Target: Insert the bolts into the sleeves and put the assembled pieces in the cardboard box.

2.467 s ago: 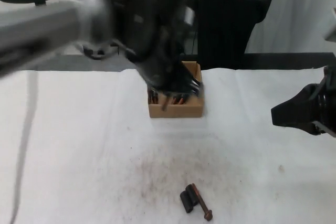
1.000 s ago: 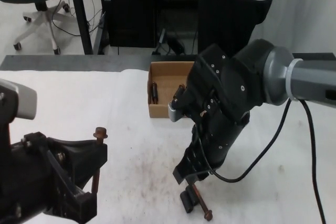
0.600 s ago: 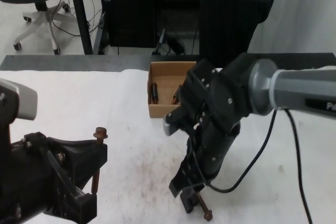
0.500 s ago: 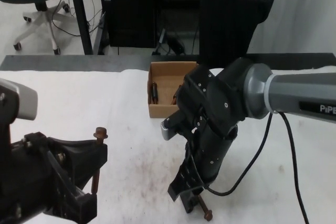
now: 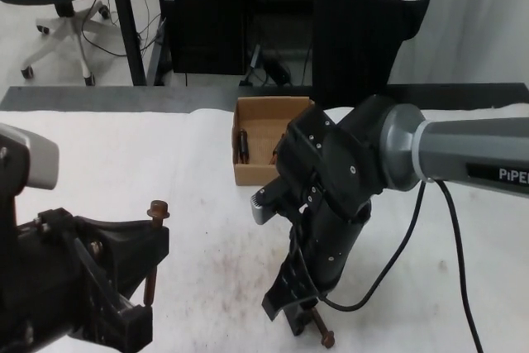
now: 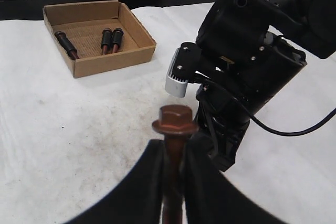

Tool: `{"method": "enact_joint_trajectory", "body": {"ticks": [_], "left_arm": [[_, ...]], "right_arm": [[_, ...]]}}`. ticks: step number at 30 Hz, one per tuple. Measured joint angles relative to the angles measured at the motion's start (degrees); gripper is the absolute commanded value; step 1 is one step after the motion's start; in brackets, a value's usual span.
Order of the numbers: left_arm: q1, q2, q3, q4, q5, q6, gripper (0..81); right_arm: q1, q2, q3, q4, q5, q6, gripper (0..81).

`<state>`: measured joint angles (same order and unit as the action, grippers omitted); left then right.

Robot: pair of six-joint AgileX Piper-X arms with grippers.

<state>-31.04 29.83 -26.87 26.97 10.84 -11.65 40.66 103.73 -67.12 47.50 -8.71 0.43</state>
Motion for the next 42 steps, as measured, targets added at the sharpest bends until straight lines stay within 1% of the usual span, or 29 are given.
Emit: {"method": "enact_joint_trajectory", "body": {"ticks": [7,17,26,36,42], "left_arm": [[0.0,0.0,0.0,0.0,0.0,0.0,0.2],[0.0,0.0,0.0,0.0,0.0,0.0,0.2],[0.0,0.0,0.0,0.0,0.0,0.0,0.2],[0.0,0.0,0.0,0.0,0.0,0.0,0.2],[0.0,0.0,0.0,0.0,0.0,0.0,0.2]], "right_arm": [[0.16,0.32,0.0,-1.46,0.0,0.0,29.3],[0.47,4.14,-0.14,-1.2,-0.05,-0.1,29.3],[0.47,4.19,-0.35,-0.51,-0.05,-0.07,29.3],[0.47,4.19,-0.49,1.9,-0.05,-4.1,29.3],[0.47,4.19,-0.49,2.01,-0.05,-4.29,29.3]]}}
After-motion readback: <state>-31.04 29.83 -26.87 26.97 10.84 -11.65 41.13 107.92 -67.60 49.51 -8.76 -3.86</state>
